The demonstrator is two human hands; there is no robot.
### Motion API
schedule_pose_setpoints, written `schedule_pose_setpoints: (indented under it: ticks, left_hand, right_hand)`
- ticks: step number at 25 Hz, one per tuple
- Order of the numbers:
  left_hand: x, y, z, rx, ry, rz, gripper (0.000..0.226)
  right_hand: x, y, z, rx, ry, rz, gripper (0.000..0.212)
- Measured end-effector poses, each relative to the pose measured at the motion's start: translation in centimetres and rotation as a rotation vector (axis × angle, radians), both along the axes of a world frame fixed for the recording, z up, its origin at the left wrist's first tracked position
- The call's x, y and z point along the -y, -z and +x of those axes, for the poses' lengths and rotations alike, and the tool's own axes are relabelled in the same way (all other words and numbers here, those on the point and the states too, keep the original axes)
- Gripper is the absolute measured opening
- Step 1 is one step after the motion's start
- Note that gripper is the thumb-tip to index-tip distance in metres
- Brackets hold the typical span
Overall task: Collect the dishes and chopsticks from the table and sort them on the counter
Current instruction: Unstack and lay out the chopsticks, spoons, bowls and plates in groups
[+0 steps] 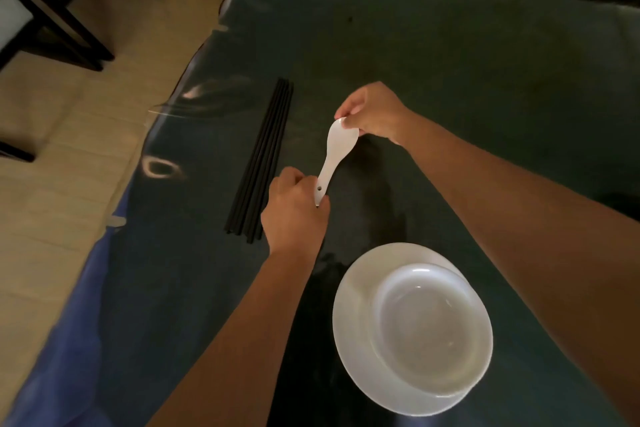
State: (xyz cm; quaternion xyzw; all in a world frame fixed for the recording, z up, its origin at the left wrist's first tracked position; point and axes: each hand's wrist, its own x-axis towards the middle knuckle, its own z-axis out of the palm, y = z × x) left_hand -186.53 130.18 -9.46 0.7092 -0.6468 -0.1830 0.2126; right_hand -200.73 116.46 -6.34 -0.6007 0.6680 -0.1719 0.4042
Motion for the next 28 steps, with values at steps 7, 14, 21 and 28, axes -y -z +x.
schedule_pose_setpoints:
  ticks: [7, 14, 21, 28]
  left_hand:
    - [0.9, 1.2, -0.6, -0.020, -0.037, -0.029, 0.019]
    - [0.4, 1.0, -0.6, -0.038, -0.015, 0.021, 0.030]
    - [-6.5, -3.7, 1.3, -0.157, 0.121, -0.100, 0.045]
    - [-13.4, -4.8, 1.4, -0.102, 0.687, 0.199, 0.080]
  right_hand:
    - [1.6, 1.5, 0.3, -0.009, -0.032, -0.091, 0.016]
    - [0.5, 1.7, -0.4, 0.047, 0.004, -0.076, 0.030]
    - [-12.6, -3.3, -5.1, -0.075, 0.078, -0.233, 0.024]
    - [-30.4, -3.8, -6.3, -0.190, 0.175, -0.170, 0.051]
